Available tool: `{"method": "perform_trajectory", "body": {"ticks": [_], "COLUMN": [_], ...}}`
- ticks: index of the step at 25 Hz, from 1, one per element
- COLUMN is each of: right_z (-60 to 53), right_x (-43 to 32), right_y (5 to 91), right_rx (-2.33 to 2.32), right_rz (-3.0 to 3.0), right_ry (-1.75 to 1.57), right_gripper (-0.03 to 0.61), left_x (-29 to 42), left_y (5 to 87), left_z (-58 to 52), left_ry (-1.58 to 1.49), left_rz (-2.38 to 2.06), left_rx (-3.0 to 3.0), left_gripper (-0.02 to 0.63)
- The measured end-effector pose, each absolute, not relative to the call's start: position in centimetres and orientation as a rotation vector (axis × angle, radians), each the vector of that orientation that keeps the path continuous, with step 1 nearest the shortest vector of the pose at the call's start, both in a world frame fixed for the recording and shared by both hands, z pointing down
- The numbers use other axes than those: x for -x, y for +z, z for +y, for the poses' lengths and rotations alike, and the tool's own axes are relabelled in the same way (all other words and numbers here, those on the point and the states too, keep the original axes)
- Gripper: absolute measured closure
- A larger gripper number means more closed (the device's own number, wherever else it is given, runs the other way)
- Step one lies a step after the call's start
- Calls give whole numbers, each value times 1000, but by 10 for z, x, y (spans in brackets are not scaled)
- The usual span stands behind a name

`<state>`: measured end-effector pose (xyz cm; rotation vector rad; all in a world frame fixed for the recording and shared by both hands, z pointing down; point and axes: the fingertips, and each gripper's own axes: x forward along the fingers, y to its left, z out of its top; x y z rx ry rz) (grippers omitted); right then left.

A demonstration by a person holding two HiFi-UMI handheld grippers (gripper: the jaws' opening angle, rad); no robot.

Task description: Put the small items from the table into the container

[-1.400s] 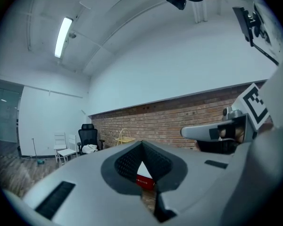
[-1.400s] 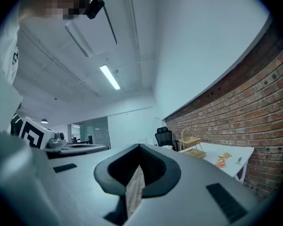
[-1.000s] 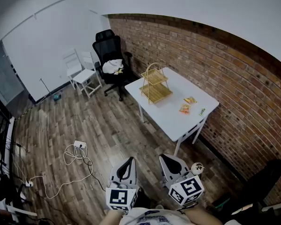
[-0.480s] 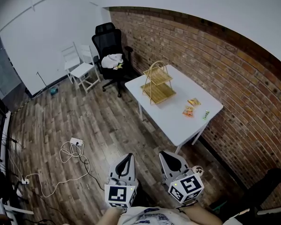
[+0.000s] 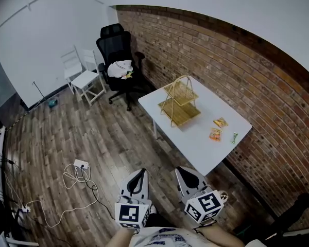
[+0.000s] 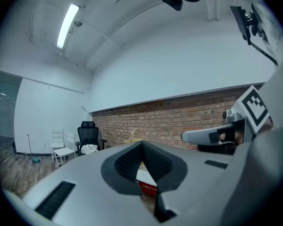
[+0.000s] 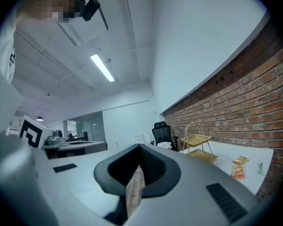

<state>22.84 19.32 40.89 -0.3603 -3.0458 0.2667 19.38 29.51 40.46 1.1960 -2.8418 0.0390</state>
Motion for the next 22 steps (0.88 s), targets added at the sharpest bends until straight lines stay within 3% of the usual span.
{"method": "perform_trajectory", "body": {"ticks": [11,22], "right_z": [223,216], "right_x": [-92,-41], "right_y": [402,419], "right_rx": [279,172], "right_rz": [-3080,-3038], "right_ry": [278,300], "right_gripper": [560,559], "left_x": [-53,8], "left_y": [394,412], "left_z": [321,322], "left_ry": [60,12], "left_rz": [-2822,-2762], "left_rx": [-1291,-1322], "left_gripper": [565,565]}}
